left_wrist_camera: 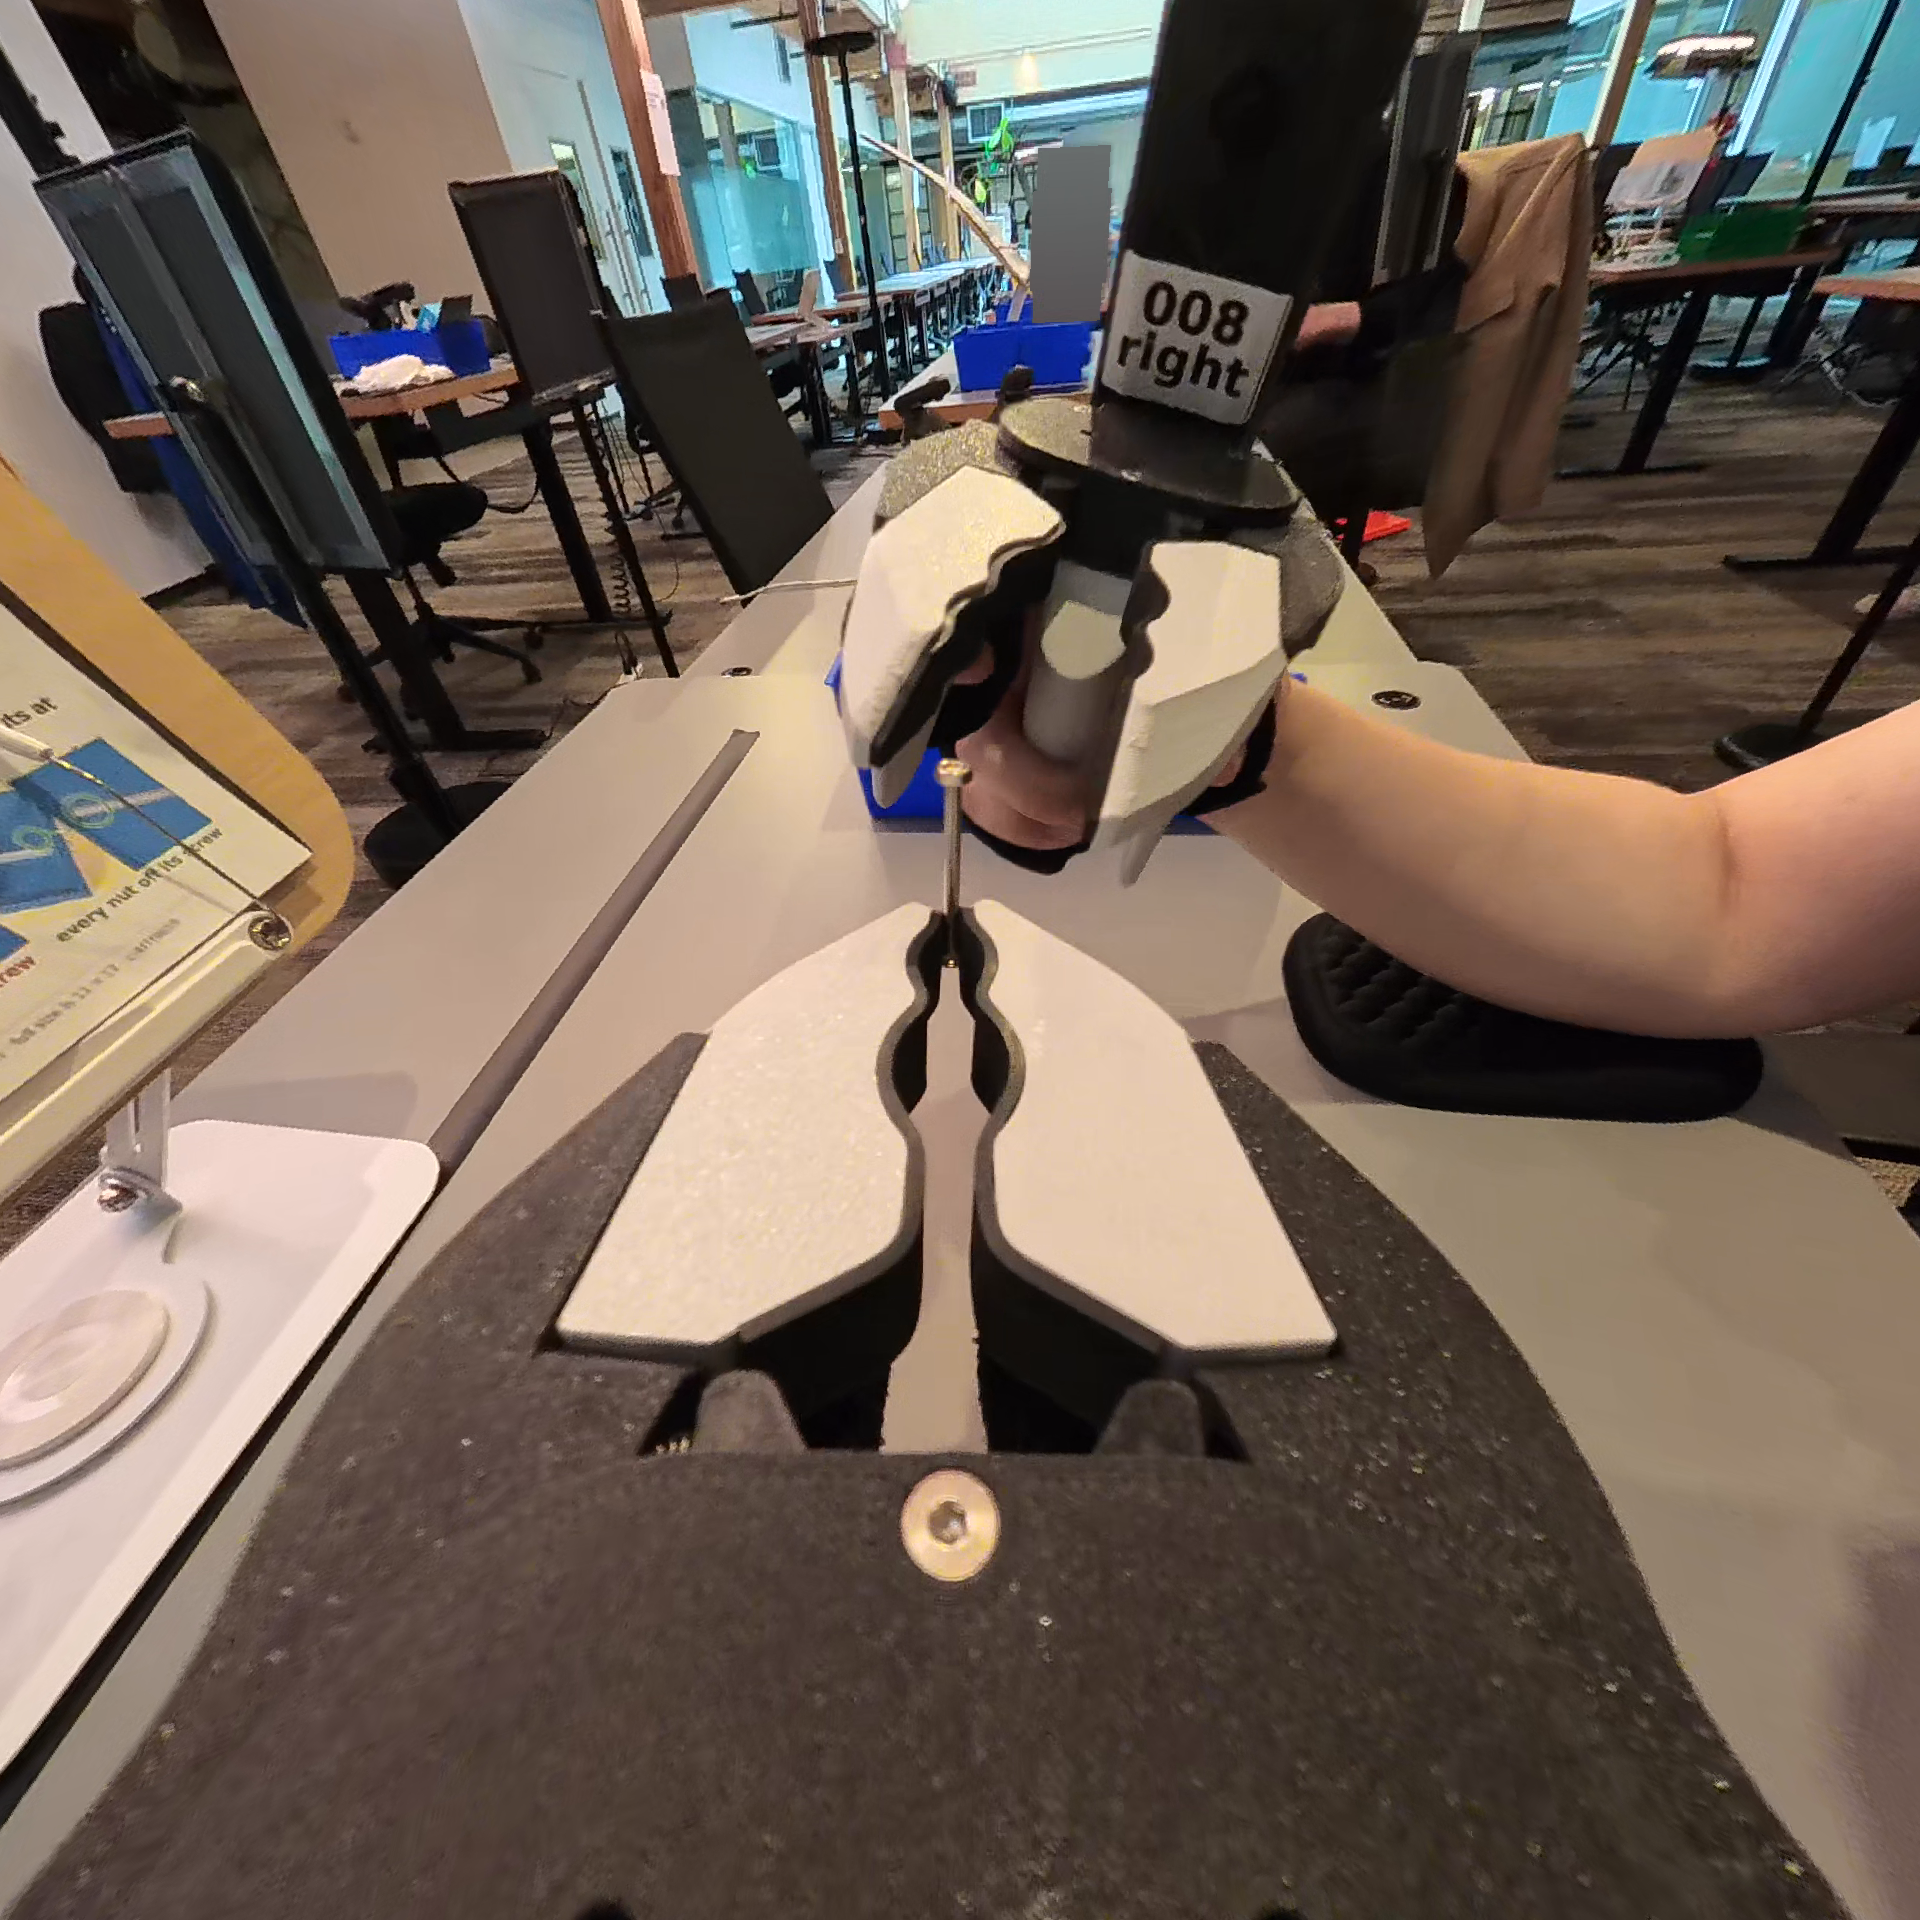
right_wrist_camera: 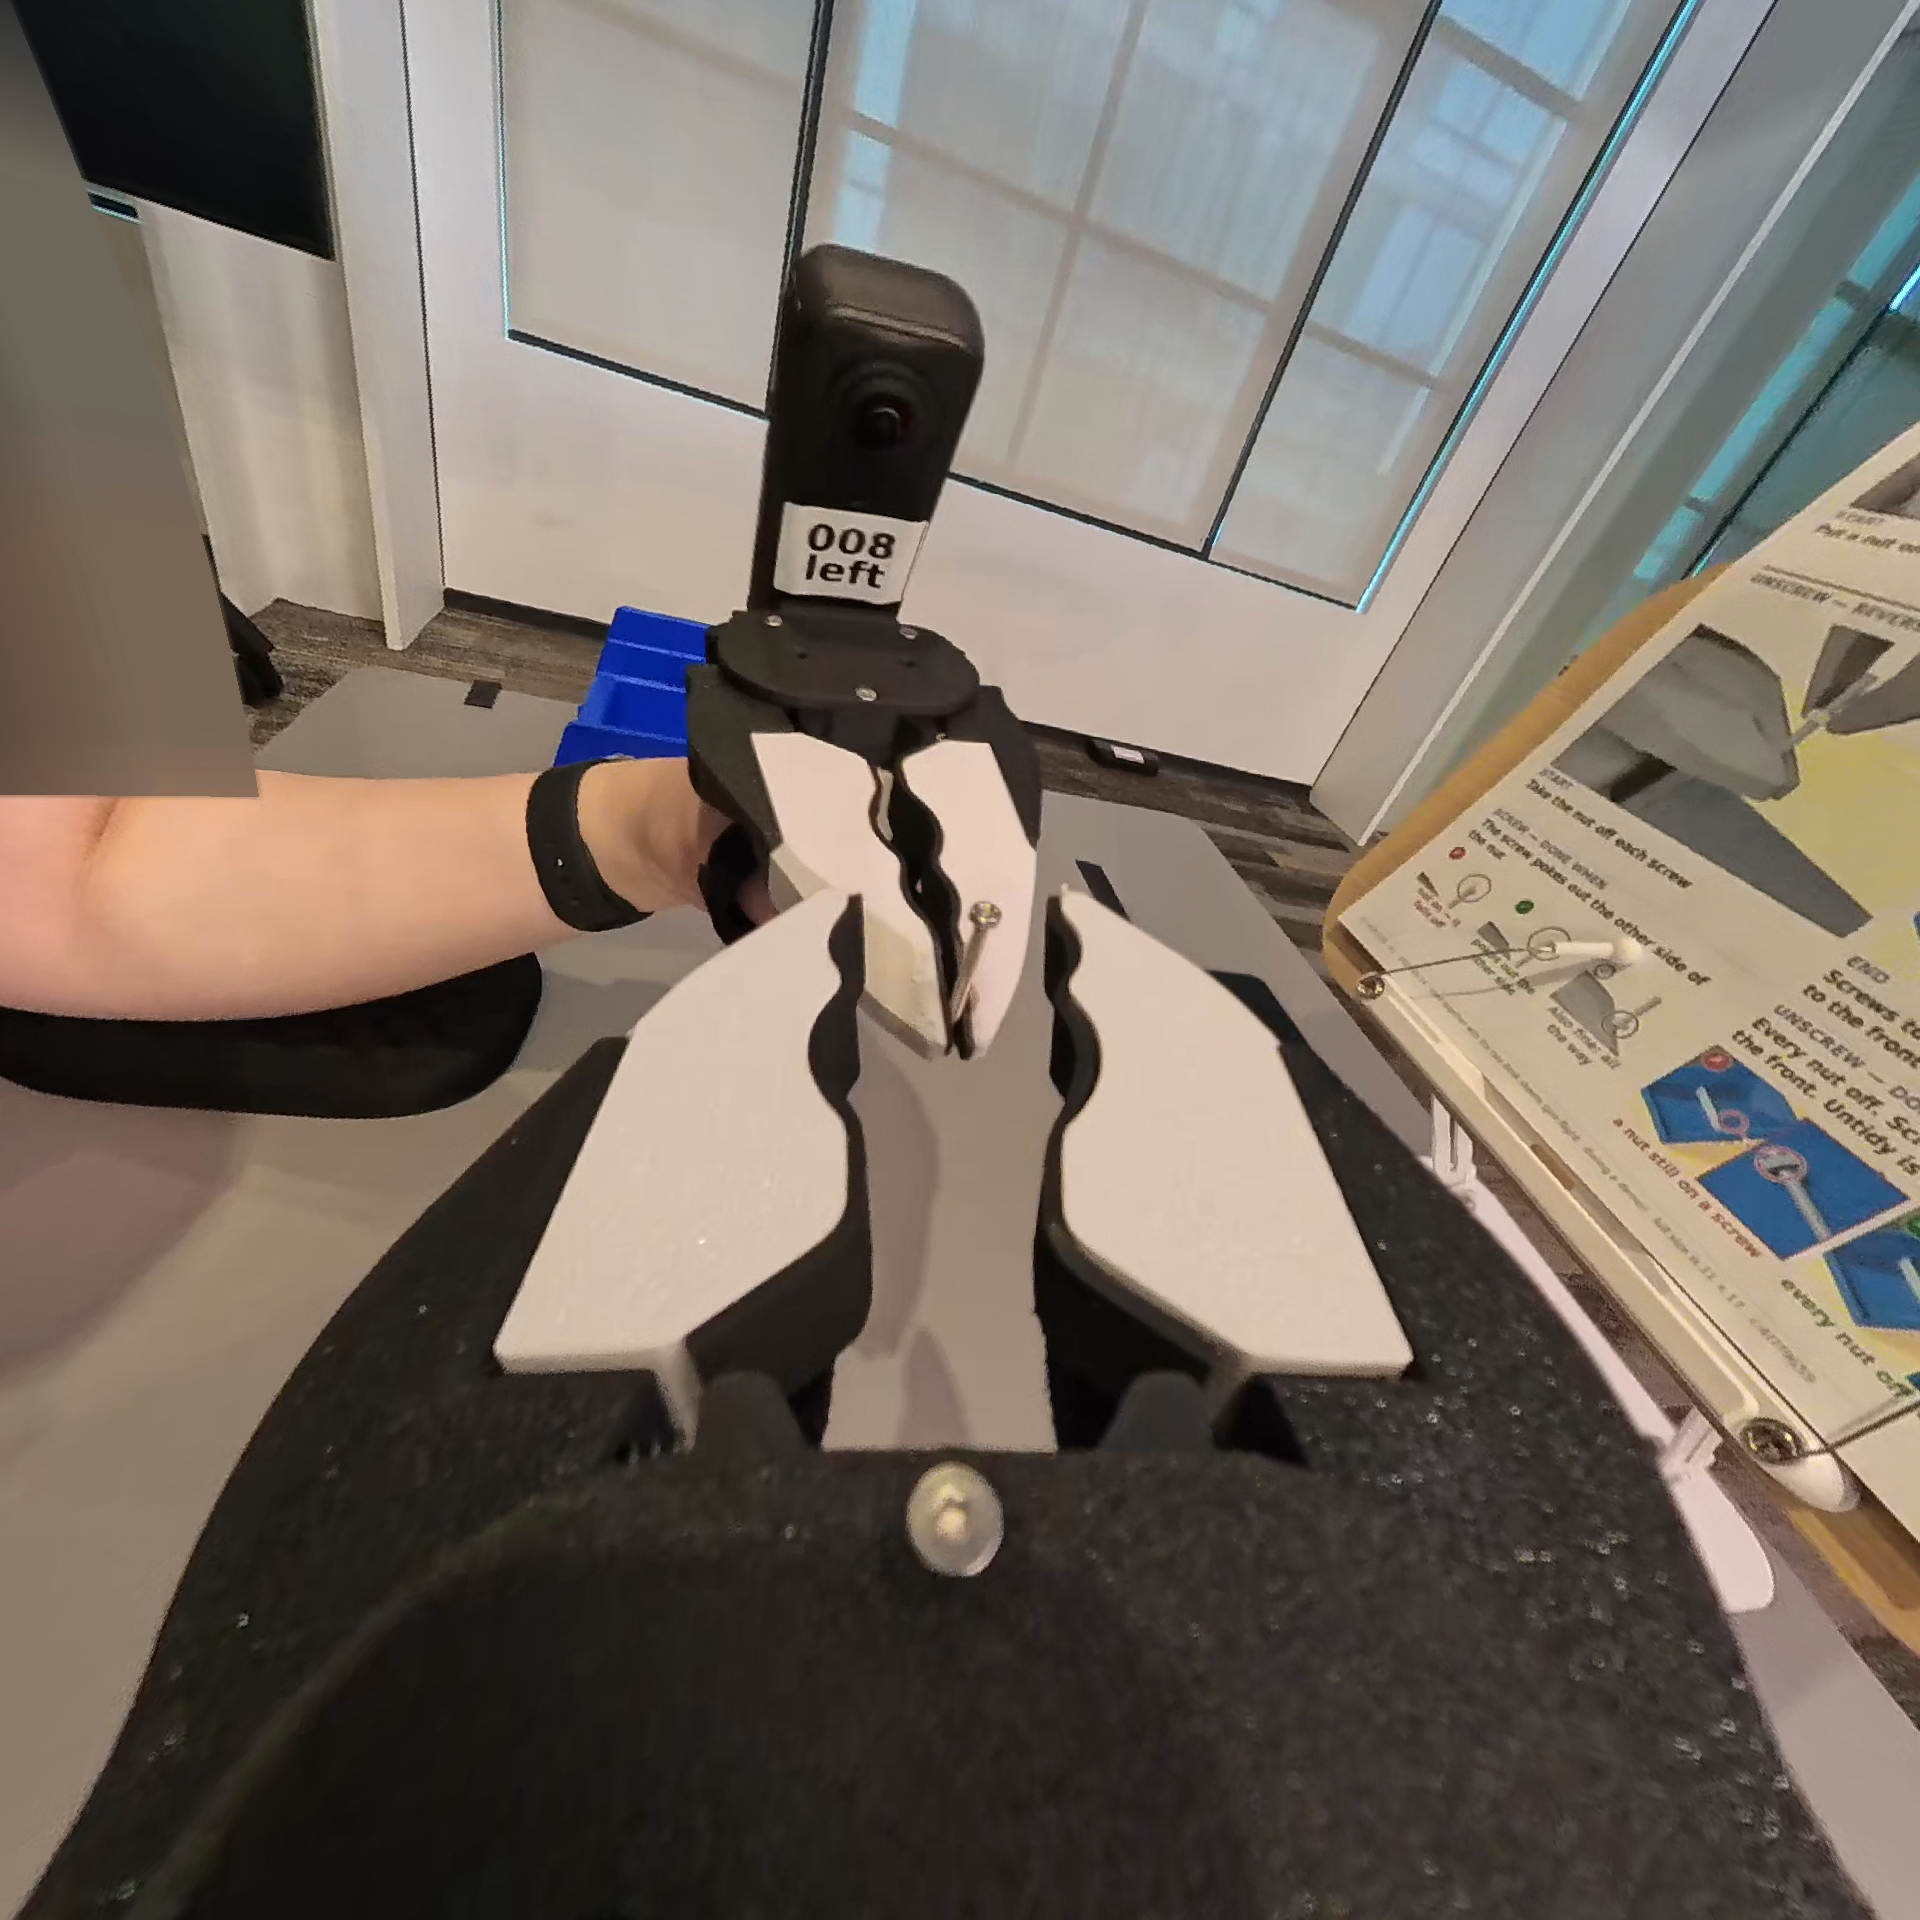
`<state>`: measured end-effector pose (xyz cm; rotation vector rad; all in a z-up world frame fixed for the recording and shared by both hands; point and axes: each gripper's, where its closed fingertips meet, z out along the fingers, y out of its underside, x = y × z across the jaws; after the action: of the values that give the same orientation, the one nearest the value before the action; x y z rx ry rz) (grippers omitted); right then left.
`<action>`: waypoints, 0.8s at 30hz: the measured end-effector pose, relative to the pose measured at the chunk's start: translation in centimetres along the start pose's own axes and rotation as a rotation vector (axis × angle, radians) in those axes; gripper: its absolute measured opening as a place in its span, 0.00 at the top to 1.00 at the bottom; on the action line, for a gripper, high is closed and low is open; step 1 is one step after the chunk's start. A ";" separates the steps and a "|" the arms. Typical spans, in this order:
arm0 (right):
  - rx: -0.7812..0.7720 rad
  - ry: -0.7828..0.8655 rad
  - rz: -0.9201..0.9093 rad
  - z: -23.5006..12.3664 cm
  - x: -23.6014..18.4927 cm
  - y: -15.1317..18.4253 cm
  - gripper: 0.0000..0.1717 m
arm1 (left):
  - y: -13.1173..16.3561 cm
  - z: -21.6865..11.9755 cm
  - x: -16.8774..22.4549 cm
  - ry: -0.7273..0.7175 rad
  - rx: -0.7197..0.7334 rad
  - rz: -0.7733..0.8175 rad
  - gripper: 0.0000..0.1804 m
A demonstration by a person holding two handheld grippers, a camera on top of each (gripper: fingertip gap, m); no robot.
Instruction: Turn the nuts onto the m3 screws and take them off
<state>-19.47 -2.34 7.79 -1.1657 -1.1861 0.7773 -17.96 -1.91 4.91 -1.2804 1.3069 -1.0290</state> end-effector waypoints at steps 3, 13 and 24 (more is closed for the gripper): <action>0.022 -0.008 -0.004 0.3 -0.3 -0.4 0.81 | 0.1 0.0 0.0 -0.002 -0.004 0.003 0.99; 0.008 -0.039 -0.002 0.9 -0.9 0.0 0.81 | -0.3 0.0 0.3 0.009 0.011 0.004 0.99; -0.017 -0.009 -0.018 0.2 -0.3 0.3 0.82 | -0.2 -0.5 -0.3 -0.004 0.014 -0.014 0.99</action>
<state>-19.75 -2.49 7.42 -1.1648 -1.2114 0.7614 -18.42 -1.68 5.16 -1.2822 1.2869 -1.0430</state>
